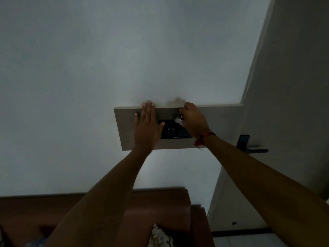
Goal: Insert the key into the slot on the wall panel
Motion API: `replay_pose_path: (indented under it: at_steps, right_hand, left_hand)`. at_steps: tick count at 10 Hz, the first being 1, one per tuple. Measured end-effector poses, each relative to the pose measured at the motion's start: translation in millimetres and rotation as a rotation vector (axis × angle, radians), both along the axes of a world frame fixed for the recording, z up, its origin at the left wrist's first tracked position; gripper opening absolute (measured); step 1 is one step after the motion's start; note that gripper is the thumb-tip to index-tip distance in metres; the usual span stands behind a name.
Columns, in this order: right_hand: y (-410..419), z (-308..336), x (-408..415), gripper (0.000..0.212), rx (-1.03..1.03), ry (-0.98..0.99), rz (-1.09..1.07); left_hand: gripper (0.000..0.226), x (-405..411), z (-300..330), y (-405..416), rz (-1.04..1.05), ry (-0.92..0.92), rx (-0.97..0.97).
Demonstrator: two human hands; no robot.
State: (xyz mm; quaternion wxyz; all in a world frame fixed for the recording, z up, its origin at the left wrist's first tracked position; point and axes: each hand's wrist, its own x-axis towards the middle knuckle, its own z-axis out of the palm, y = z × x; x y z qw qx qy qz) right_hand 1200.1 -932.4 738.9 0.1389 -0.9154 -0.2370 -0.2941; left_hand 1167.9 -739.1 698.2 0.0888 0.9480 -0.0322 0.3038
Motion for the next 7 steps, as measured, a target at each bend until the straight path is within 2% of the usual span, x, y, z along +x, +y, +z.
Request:
replay_pose_path:
  at_steps: [2, 5, 6, 7]
  right_hand:
    - [-3.7, -6.9, -1.8, 0.015, -0.015, -0.033, 0.002]
    - [-5.5, -1.1, -8.4, 0.020, -0.037, 0.112, -0.027]
    - [-5.3, 6.4, -15.8, 0.029, -0.010, 0.108, -0.014]
    - [-7.3, 28.9, -27.8, 0.047, 0.096, 0.077, 0.005]
  left_hand:
    - [0.081, 4.2, -7.3, -4.6, 0.031, -0.032, -0.011]
    - [0.077, -4.1, 3.3, 6.0, 0.028, 0.032, 0.101]
    - [0.076, -6.4, 15.3, 6.2, -0.004, 0.027, 0.110]
    - [0.075, -8.1, 40.5, 6.2, -0.028, -0.045, 0.119]
